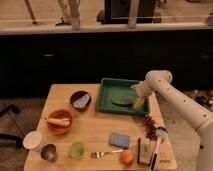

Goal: Place pepper in table surface

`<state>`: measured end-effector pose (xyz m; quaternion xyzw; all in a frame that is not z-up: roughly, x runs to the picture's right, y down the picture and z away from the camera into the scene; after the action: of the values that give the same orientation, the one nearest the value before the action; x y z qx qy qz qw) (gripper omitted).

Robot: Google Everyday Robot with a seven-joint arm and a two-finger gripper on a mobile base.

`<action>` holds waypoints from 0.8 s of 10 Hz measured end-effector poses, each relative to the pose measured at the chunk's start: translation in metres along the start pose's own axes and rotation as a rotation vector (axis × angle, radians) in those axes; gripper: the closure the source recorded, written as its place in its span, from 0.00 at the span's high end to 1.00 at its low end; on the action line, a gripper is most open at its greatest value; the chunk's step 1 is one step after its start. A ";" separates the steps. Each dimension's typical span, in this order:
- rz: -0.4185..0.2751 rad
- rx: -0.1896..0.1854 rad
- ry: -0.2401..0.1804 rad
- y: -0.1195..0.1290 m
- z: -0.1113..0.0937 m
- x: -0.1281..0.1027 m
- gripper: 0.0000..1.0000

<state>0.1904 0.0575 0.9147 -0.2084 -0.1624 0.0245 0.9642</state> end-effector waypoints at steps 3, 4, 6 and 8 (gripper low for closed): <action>0.004 -0.028 -0.036 0.007 0.013 -0.019 0.80; 0.008 -0.038 -0.049 0.011 0.016 -0.024 0.80; 0.009 -0.061 -0.064 0.020 0.025 -0.036 0.80; 0.002 -0.083 -0.065 0.022 0.036 -0.043 0.80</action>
<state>0.1384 0.0866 0.9240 -0.2476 -0.1941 0.0257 0.9489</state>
